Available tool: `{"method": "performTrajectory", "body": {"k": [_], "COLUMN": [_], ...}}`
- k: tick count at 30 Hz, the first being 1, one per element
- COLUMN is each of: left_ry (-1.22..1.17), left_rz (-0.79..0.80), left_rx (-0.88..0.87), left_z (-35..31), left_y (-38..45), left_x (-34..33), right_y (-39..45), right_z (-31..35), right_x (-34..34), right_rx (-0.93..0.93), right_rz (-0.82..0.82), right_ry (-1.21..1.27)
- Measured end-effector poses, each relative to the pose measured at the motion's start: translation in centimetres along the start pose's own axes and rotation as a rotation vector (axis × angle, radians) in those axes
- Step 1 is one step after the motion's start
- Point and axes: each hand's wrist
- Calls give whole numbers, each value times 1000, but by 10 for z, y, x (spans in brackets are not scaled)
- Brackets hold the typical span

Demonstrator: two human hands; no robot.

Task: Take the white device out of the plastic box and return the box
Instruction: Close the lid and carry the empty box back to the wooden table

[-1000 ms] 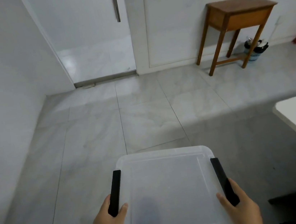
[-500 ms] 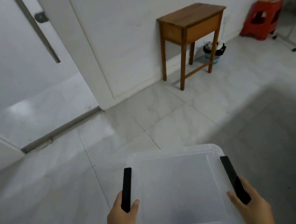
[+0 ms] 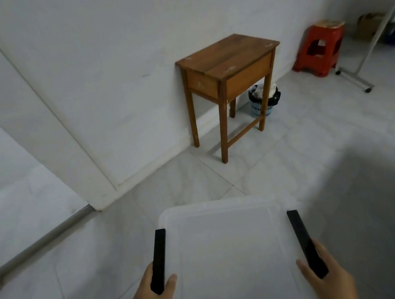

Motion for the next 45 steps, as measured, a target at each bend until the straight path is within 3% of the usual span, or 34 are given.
{"method": "performTrajectory", "body": {"k": [8, 16, 20, 26, 31, 41, 45], "left_ry": [23, 118, 159, 173, 121, -62, -130], "left_rz": [105, 292, 343, 318, 343, 239, 136], "left_rx": [-52, -223, -212, -138, -189, -252, -190], "left_z": [-126, -291, -352, -461, -554, -701, -740], "left_y": [181, 314, 362, 412, 452, 585, 646], "left_x": [-105, -235, -320, -450, -521, -607, -611], "right_y": [190, 365, 463, 623, 738, 942, 1016], "right_z": [93, 173, 187, 226, 277, 415, 482], "right_x": [-27, 3, 25, 89, 142, 162, 139], "right_rx": [-86, -184, -220, -206, -142, 58, 135], "right_rz": [-102, -278, -319, -313, -312, -342, -239], "right_ry": [24, 94, 130, 122, 59, 46, 4]}}
Point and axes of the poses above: each hand's wrist, its own y-axis towards the middle knuckle, its own x-axis out of the back of the hand, z = x × y, and after that the axes turned 2 degrees about -y, right-handed
